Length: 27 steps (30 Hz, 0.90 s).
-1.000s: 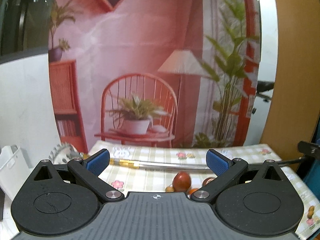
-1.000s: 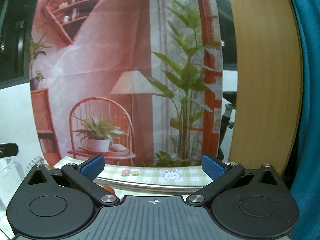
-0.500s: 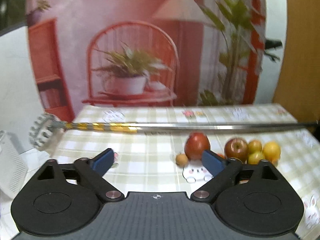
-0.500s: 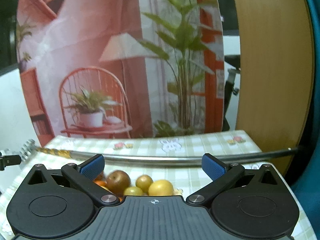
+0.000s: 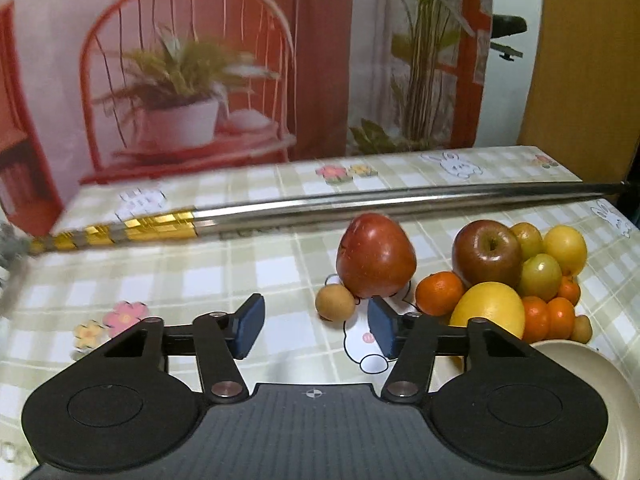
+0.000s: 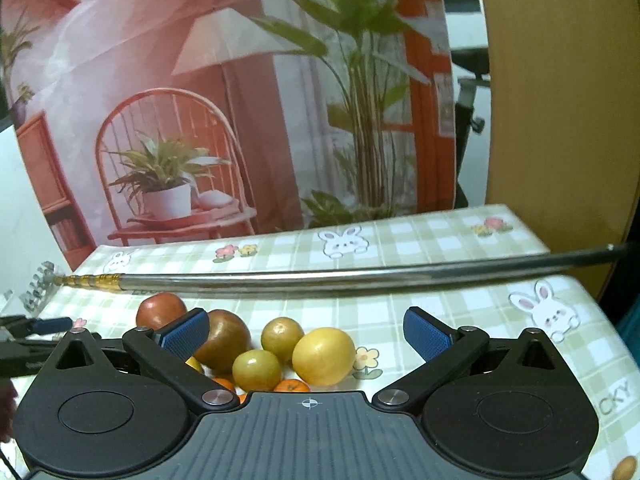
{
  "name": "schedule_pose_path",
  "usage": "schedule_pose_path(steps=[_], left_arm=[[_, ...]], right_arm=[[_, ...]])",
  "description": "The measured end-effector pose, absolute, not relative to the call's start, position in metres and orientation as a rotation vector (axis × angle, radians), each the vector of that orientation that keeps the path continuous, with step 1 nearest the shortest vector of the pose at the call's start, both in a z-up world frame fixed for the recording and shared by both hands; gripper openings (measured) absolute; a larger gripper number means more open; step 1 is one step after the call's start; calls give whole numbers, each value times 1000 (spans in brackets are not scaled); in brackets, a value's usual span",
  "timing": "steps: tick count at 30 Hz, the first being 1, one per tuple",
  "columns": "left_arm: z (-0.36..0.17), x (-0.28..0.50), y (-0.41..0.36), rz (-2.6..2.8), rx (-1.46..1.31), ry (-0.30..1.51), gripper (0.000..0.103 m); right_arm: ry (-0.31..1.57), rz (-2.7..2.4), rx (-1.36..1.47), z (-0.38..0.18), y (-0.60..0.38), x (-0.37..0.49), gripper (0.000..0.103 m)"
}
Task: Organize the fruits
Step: 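Lower the left gripper onto the small brown kiwi and close it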
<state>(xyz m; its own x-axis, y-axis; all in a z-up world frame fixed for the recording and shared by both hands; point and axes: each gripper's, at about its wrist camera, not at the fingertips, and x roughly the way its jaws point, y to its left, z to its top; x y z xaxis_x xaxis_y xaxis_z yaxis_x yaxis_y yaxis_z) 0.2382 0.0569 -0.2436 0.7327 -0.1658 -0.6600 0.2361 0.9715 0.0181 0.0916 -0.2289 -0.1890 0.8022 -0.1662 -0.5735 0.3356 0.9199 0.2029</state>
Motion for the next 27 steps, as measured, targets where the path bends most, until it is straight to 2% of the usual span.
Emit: schedule_pose_path(steps=[7,12,13,16,27], left_arm=[[-268,265,60,-241,46,766,49],[-273,266,51,-281,89,768,49],[-274,267,49,-289,98,769,47],[-277,270,45,-308,109,777,30],[-262,245,50,-306,108,725,30]], right_arm=[[610,-299,321,-206,-244,108,103],[632,-311,311,-213,-247,115,103],[636,-313,311,-214,-247,116,103],[644,-318,311,-216,-249,118,103],[662,-310,309,-221,-250,122,103]])
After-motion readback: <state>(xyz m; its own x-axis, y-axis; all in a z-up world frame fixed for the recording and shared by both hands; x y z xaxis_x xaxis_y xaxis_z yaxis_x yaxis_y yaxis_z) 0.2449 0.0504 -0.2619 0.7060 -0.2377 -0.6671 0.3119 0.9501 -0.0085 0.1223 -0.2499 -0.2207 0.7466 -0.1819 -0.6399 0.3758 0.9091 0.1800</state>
